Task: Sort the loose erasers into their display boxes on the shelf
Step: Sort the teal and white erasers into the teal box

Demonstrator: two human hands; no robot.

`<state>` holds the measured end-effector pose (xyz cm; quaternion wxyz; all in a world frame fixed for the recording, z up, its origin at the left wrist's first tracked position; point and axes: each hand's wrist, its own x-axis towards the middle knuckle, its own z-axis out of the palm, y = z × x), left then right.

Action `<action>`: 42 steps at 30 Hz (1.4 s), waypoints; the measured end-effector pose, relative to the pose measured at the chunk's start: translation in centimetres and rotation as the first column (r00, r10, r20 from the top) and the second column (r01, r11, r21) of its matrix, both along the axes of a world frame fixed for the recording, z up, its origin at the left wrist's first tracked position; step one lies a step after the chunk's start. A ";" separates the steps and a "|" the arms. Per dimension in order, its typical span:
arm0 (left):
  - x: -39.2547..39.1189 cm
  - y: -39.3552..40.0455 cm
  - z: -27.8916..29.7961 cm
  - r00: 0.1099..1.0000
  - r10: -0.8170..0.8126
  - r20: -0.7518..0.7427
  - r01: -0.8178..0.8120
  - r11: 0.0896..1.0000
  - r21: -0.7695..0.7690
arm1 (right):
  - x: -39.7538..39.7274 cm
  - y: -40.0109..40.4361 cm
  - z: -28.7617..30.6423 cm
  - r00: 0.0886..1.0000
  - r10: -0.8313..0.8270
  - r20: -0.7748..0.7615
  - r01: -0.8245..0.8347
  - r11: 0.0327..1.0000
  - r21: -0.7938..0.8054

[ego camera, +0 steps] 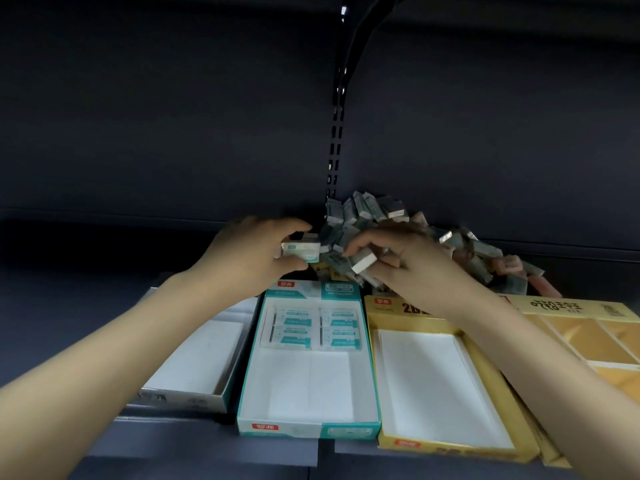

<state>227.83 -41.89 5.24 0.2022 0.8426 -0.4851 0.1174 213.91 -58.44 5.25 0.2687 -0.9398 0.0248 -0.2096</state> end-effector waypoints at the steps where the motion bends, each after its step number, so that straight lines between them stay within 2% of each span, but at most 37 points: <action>1: 0.1 0.2 -0.1 0.999 0.000 -0.052 0.001 1.000 0.005 | -0.1 0.2 -0.1 1.000 0.009 -0.028 -0.008 1.000 0.028; 4: 0.3 0.7 -0.6 0.987 -0.024 -0.161 0.020 1.000 -0.024 | -0.4 0.6 -0.4 0.998 0.008 -0.061 -0.005 0.998 0.062; 9: 0.0 1.1 -1.4 0.985 0.018 -0.172 -0.022 0.999 -0.024 | -0.6 0.4 -1.0 0.993 -0.012 -0.119 0.020 0.998 0.064; 13: -0.6 1.4 -2.0 0.972 -0.052 -0.230 0.049 0.999 -0.019 | -0.4 0.4 -1.4 0.994 -0.093 -0.050 0.094 0.995 0.020; 15: -0.7 1.7 -2.0 0.976 -0.106 -0.190 0.110 0.994 0.012 | -0.2 0.5 -1.4 0.991 -0.130 -0.017 0.130 0.991 0.000; 18: -0.6 2.2 -1.9 0.987 -0.077 -0.141 0.088 0.993 0.077 | 0.1 0.7 -1.3 0.989 -0.145 -0.015 0.146 0.989 0.024; 22: -1.1 2.7 -1.8 0.984 -0.078 -0.160 0.090 0.994 0.066 | 0.2 1.4 -1.5 0.991 -0.113 -0.075 0.118 0.991 0.064; 26: -1.3 3.3 -1.8 0.969 -0.117 -0.219 0.127 0.991 0.033 | 0.3 1.9 -1.7 0.989 -0.090 -0.120 0.089 0.996 -0.014; 31: -1.4 3.6 -1.7 0.966 -0.098 -0.241 0.148 0.968 0.201 | 0.0 3.2 -1.9 0.962 -0.013 -0.272 0.027 0.998 0.049; 36: -1.5 3.7 -2.1 0.938 -0.119 -0.326 0.198 0.955 0.222 | -0.7 3.8 -1.5 0.953 -0.008 -0.303 0.019 0.999 0.033; 42: -2.5 4.0 -0.9 0.950 -0.211 -0.230 0.260 0.943 0.207 | -2.0 4.1 -1.1 0.922 0.031 -0.385 -0.040 0.999 -0.017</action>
